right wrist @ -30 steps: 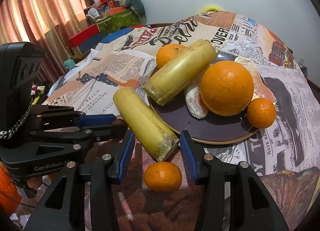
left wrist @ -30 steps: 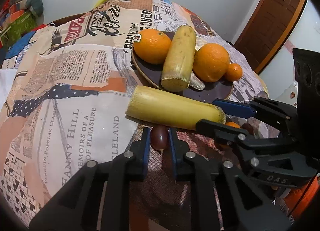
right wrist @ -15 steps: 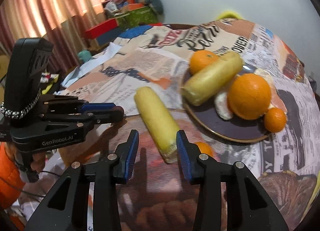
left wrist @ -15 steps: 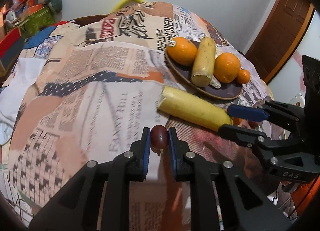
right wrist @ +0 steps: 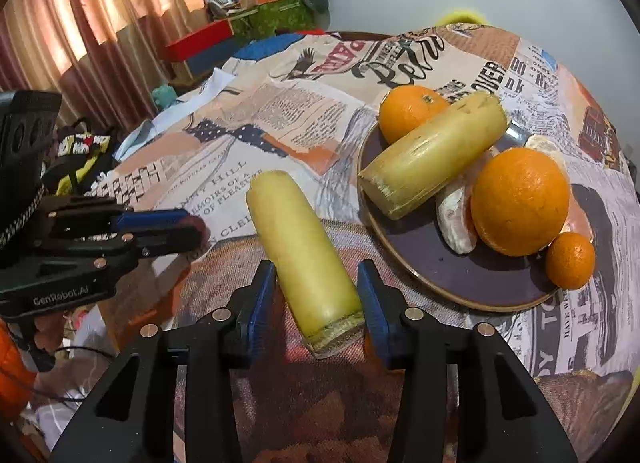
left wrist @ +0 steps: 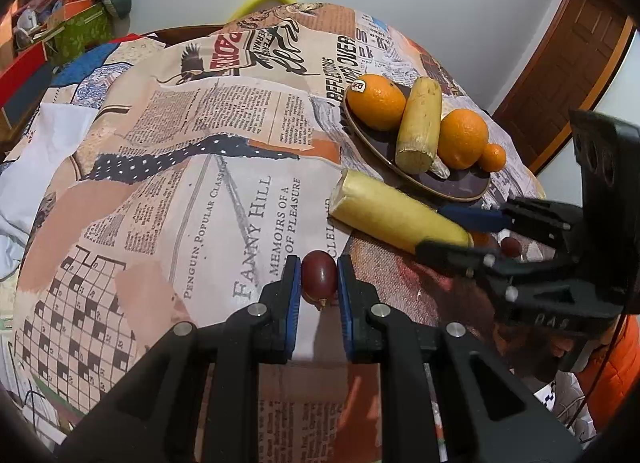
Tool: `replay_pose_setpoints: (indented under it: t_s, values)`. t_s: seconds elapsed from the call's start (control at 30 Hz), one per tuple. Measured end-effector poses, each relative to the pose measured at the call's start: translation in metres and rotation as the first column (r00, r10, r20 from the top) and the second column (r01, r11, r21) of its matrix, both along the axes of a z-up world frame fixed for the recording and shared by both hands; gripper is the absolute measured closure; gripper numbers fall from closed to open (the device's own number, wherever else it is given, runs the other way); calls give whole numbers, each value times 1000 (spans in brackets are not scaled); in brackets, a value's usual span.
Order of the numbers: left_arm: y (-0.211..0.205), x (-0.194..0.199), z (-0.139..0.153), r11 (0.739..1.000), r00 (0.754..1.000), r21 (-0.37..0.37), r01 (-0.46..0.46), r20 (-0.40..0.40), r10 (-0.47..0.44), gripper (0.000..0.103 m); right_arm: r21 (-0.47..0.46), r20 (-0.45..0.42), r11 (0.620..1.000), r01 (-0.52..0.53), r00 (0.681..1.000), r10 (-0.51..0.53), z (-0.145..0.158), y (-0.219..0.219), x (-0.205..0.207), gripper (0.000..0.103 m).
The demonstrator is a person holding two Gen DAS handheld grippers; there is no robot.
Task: Organize fruits
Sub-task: 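Grasp a dark red date with the left gripper while the right grasps a banana piece, then lower the date onto the plate with the left gripper while the right places the banana piece there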
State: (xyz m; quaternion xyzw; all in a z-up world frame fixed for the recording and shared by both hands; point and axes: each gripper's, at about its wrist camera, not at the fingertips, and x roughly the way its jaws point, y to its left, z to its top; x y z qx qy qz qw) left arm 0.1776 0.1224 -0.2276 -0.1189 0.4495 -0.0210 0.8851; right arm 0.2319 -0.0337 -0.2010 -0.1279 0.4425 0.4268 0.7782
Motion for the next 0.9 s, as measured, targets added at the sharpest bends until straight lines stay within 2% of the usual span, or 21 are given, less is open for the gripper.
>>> replay_pose_setpoints:
  t_s: [0.13,0.33,0.37,0.53,0.9]
  values:
    - [-1,-1,1,1000,1000,1,3,5,-3,86,13,-29,999,-52,998,53,-1,2,-11,64]
    - [0,-1,0,1000,1000,1,-2,1,2,86,24,-18,1000,-12,1000,13,-6,7,-11,64]
    - [0,-1,1,1000,1000,3,-3,1,3,86,15,-11,1000,-11,1000,11,-7,8,-12,69]
    - [0,-3,8,1000,1000,8,-8,17,8,86,29,-3,1000,7,1000,-7,-3,1,-17,70]
    - [-17,-2,38,1000,997,27,15,78,-17,86,168,89,979,115,987,-131,47,-41,-21,70]
